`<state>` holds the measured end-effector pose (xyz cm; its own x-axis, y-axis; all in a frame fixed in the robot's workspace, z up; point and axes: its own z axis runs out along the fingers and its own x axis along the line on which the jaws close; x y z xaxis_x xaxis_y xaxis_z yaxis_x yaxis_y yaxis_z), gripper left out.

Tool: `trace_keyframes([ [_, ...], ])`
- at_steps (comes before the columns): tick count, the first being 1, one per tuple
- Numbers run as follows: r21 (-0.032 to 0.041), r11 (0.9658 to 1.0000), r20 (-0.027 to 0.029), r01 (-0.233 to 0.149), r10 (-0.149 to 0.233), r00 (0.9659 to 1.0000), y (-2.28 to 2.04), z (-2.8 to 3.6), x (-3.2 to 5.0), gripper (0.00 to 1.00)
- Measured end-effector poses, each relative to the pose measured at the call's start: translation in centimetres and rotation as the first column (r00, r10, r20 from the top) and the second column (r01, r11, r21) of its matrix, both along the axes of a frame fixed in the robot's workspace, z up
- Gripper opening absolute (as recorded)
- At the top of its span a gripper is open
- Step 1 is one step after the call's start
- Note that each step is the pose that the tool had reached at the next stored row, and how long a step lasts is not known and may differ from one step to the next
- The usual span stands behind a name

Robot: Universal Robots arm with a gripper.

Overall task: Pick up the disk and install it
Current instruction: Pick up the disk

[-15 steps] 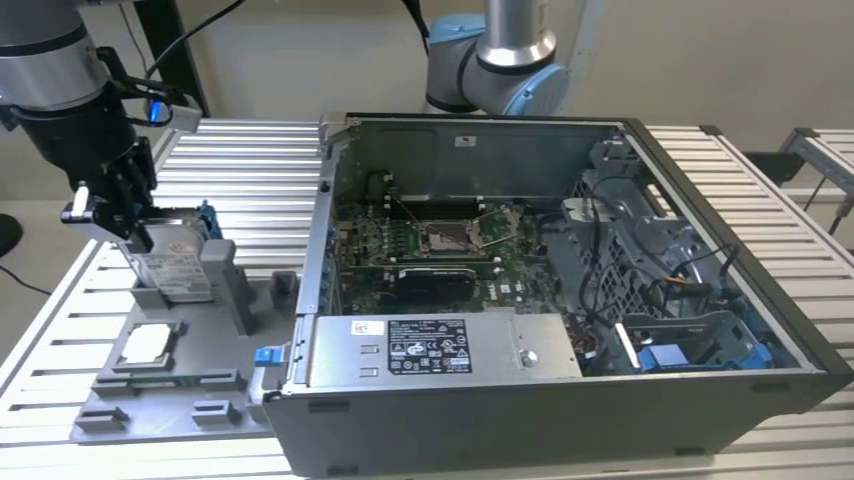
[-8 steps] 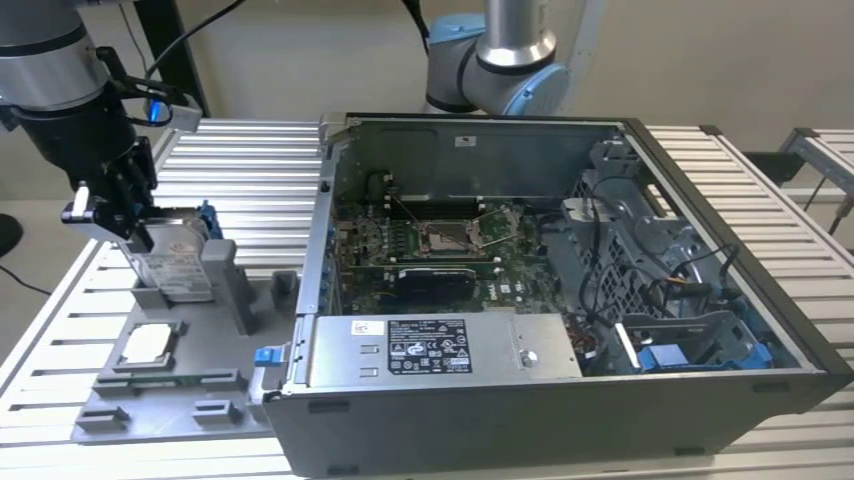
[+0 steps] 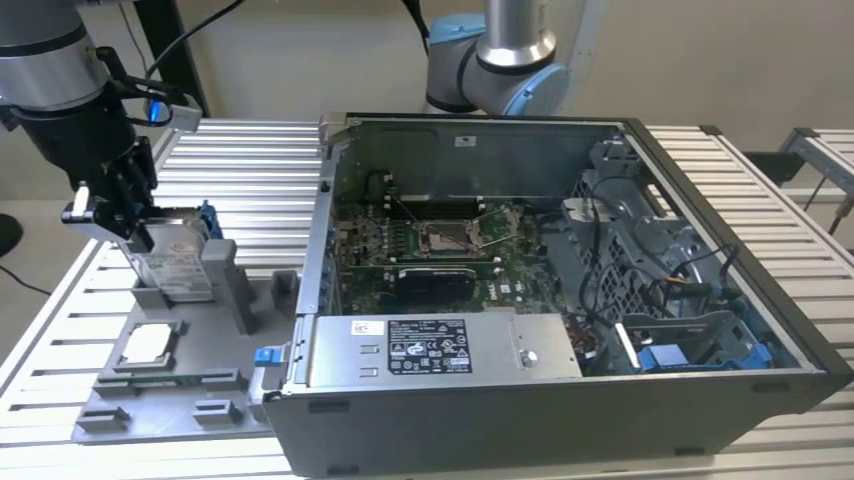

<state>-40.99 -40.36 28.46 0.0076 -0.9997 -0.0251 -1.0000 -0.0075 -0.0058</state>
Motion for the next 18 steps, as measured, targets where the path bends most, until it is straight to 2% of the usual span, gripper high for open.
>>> trace_keyframes([
  [3, -0.0018, 1.0000, 0.0000, 0.000, 0.000, 1.0000, 0.14, 0.00, 0.00, 0.00],
  [18, -0.0026, 1.0000, 0.0000, 0.001, -0.001, 1.0000, 0.19, 0.08, 0.00, 0.00],
])
